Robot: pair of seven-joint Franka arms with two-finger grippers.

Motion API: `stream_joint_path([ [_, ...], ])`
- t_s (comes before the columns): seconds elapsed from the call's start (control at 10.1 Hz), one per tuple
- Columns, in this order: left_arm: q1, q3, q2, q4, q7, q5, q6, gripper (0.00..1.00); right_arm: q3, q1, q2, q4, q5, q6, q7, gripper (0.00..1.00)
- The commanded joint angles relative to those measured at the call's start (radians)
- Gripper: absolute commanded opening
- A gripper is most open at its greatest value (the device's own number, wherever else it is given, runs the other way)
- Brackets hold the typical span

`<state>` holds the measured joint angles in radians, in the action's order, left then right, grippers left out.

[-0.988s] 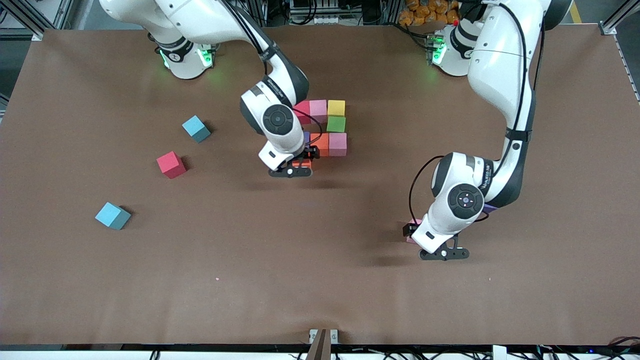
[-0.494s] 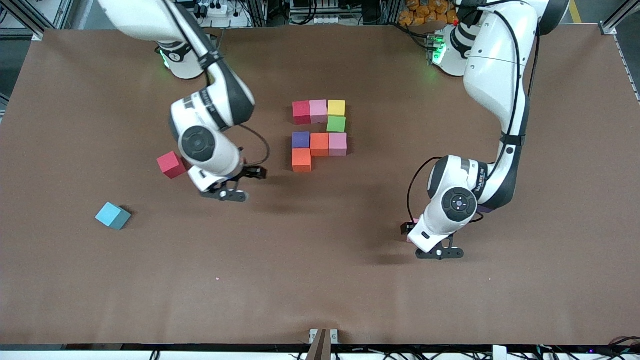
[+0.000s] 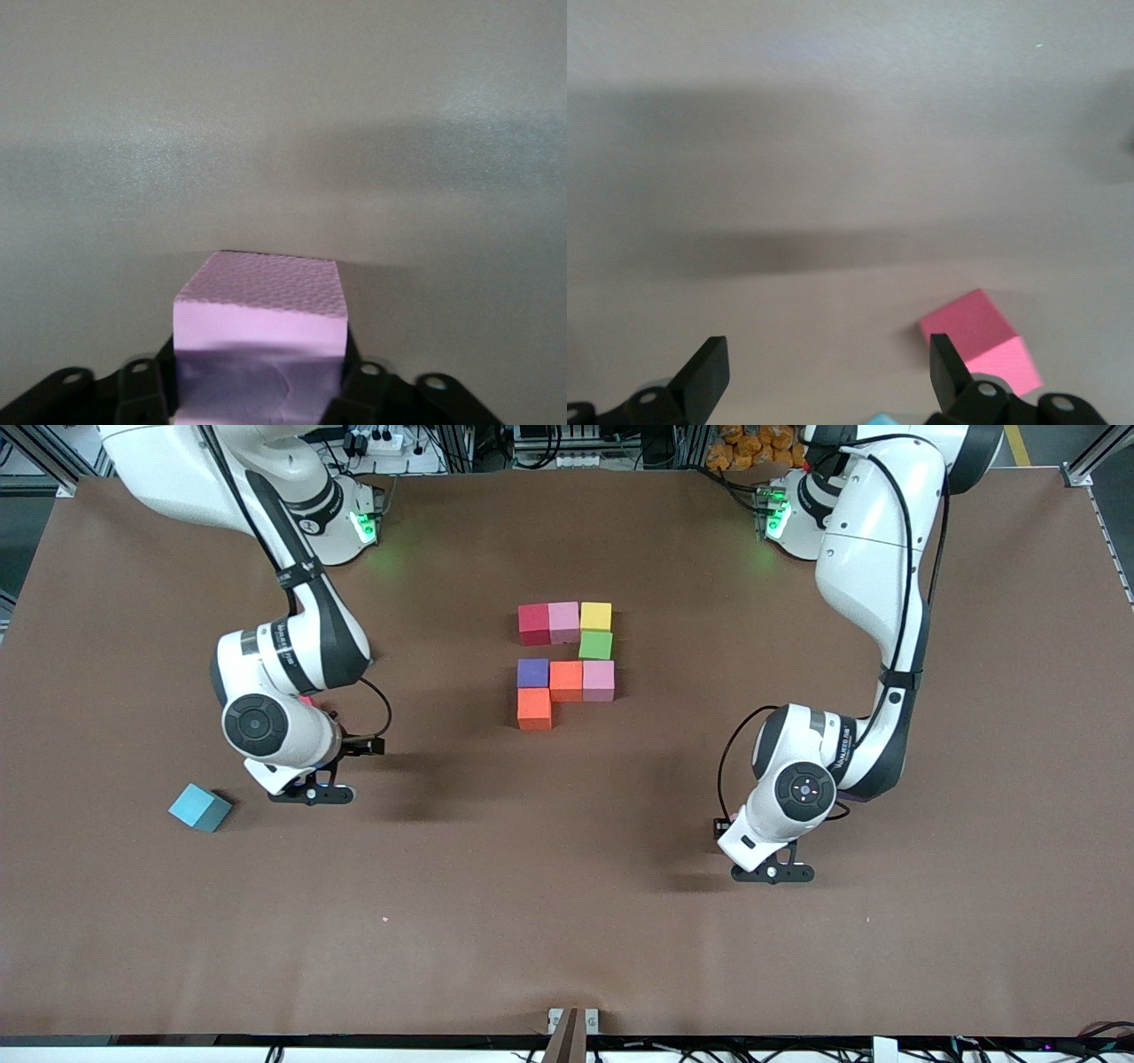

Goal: Form number 2 with 11 blocks

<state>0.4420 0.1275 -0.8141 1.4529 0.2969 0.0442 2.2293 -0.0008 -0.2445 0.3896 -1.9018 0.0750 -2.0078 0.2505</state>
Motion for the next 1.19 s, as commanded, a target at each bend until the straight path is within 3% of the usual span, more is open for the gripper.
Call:
stream_joint_path([
  [0.0,0.009,-0.005,-0.01,-0.022,-0.015,0.029,-0.003,0.21,0.016,0.054,-0.104,-0.135,0.046,-0.026,-0.115,1.0],
  [0.3,0.03,-0.093,-0.011,-0.071,0.081,0.029,-0.002,0.17,0.018,0.161,-0.164,-0.282,0.046,-0.156,-0.372,1.0],
  [0.59,0.134,-0.098,-0.026,-0.117,0.207,0.029,0.029,0.17,0.018,0.211,-0.198,-0.396,0.046,-0.277,-0.571,1.0],
  [1.09,0.267,-0.094,-0.071,-0.192,0.343,0.029,0.029,0.14,0.019,0.209,-0.201,-0.526,0.046,-0.459,-0.629,1.0],
])
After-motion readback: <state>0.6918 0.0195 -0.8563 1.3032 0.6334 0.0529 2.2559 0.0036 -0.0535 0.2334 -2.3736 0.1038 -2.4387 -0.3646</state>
